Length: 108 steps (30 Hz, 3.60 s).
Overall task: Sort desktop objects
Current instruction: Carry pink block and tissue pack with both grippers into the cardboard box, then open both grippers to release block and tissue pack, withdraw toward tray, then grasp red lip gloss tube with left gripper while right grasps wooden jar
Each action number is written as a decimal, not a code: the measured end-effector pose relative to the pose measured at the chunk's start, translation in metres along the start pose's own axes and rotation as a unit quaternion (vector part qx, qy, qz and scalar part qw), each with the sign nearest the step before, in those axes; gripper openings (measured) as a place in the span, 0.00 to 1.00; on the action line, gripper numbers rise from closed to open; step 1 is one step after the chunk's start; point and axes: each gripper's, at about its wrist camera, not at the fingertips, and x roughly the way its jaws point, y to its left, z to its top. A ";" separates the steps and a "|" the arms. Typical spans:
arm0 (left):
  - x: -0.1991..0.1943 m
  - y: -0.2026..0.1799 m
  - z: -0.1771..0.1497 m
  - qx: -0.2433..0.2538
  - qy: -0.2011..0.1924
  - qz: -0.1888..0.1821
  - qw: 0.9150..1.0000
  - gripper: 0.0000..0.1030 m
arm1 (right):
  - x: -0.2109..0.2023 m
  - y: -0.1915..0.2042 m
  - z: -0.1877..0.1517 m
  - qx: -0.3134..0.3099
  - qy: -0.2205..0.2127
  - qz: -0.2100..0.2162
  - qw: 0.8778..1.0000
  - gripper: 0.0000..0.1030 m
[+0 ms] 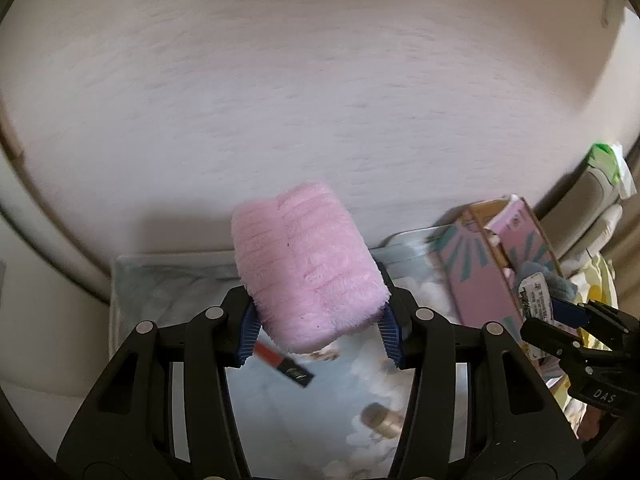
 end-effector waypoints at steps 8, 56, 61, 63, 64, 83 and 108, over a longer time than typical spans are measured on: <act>0.000 -0.052 0.016 0.041 -0.005 -0.038 0.998 0.45 | -0.019 -0.035 -0.010 0.027 -0.007 -0.024 0.999 0.41; 0.131 -0.289 -0.007 0.187 0.082 -0.087 0.975 0.99 | -0.008 -0.133 -0.070 0.054 0.061 -0.039 0.996 0.78; 0.117 -0.290 -0.003 0.202 0.072 -0.085 0.973 0.99 | -0.015 -0.127 -0.070 0.058 0.052 -0.048 0.996 0.78; 0.110 -0.285 -0.001 0.203 0.070 -0.089 0.973 0.99 | -0.019 -0.123 -0.071 0.057 0.046 -0.050 0.996 0.78; 0.106 -0.282 -0.001 0.203 0.068 -0.089 0.973 0.99 | -0.023 -0.121 -0.070 0.057 0.041 -0.050 0.996 0.78; 0.029 -0.168 0.002 0.160 0.011 -0.083 0.984 0.99 | -0.048 -0.051 -0.055 0.020 -0.021 -0.072 0.997 0.78; 0.015 0.016 -0.044 0.081 0.007 -0.043 0.996 0.99 | 0.014 0.021 -0.079 -0.027 0.020 -0.028 0.999 0.78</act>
